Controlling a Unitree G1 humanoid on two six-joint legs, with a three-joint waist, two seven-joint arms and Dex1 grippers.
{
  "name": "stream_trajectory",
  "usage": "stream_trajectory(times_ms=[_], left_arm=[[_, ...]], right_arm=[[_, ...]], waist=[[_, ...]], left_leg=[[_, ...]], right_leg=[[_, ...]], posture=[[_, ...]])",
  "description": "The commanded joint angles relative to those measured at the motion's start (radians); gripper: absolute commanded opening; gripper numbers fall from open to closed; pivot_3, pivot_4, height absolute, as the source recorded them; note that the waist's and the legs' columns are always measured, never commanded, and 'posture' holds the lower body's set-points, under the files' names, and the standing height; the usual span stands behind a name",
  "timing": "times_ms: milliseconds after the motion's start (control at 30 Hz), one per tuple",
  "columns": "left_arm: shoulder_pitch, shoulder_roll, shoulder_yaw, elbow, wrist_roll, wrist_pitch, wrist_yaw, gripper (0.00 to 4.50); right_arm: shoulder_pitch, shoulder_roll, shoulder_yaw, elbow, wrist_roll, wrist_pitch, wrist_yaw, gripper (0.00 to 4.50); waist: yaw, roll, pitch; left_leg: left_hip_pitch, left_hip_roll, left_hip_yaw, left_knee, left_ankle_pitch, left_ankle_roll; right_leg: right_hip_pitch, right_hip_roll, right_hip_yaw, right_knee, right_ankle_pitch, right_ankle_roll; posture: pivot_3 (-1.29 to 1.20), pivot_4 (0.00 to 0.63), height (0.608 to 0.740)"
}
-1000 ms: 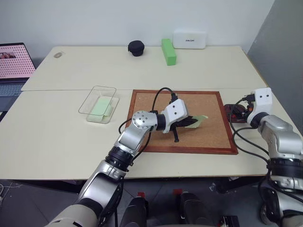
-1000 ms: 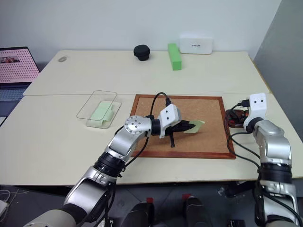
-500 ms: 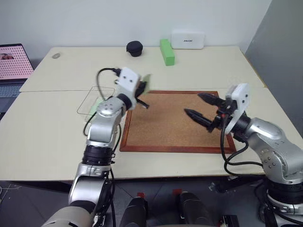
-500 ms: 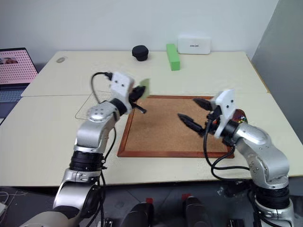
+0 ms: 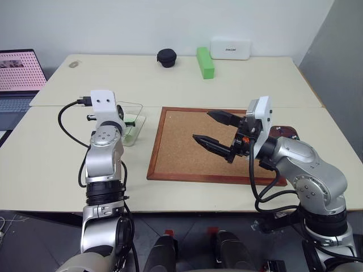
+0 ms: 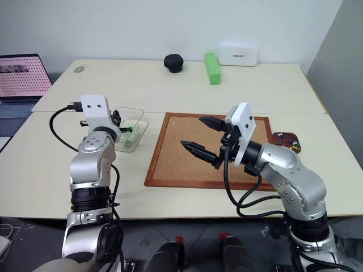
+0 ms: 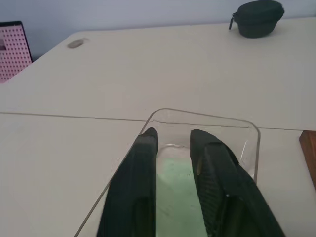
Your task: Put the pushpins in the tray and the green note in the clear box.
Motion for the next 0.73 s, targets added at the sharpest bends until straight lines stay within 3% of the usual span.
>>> stream_trajectory(times_ms=[33,200,433,600,733], left_arm=[[-0.006,0.013,-0.002,-0.057,-0.003,0.007,0.011,2.09],[-0.003,0.014,-0.018,-0.068,-0.006,0.006,-0.001,3.09],[0.067,-0.045,-0.116,-0.140,-0.075,-0.142,-0.137,4.33],[0.176,-0.122,-0.201,-0.185,-0.083,-0.202,-0.155,4.33],[0.258,-0.186,-0.216,-0.236,-0.111,-0.186,-0.139,4.33]], right_arm=[[-0.015,-0.011,-0.004,-0.009,-0.002,-0.034,0.012,4.25],[-0.006,-0.029,0.004,-0.003,-0.033,-0.044,-0.001,4.25],[0.086,0.017,0.024,0.056,-0.262,-0.124,-0.218,4.25],[0.152,0.067,0.034,0.109,-0.445,-0.181,-0.402,4.25],[0.201,0.100,0.034,0.122,-0.513,-0.205,-0.468,4.25]], waist=[[-0.001,0.000,0.000],[-0.002,0.000,0.000],[0.000,0.000,0.000],[0.000,0.000,0.000],[-0.004,0.000,0.000]], left_leg=[[0.000,0.000,0.000,0.000,0.000,0.000],[0.001,0.000,0.000,0.001,0.000,0.000],[0.000,0.000,0.001,0.002,0.000,0.000],[0.000,0.000,0.001,0.002,0.000,0.000],[0.000,0.000,0.002,0.002,0.000,0.000]], right_leg=[[0.000,0.000,0.000,0.001,0.000,0.000],[0.000,0.000,0.000,0.002,0.000,0.000],[0.000,0.000,0.001,0.002,0.000,0.000],[0.000,0.000,0.002,0.002,0.002,-0.004],[0.000,0.000,0.002,0.003,0.001,-0.002]], posture=[[0.00,0.150,0.740],[0.00,0.150,0.740],[0.00,0.150,0.740],[0.00,0.150,0.740],[0.00,0.150,0.740]])
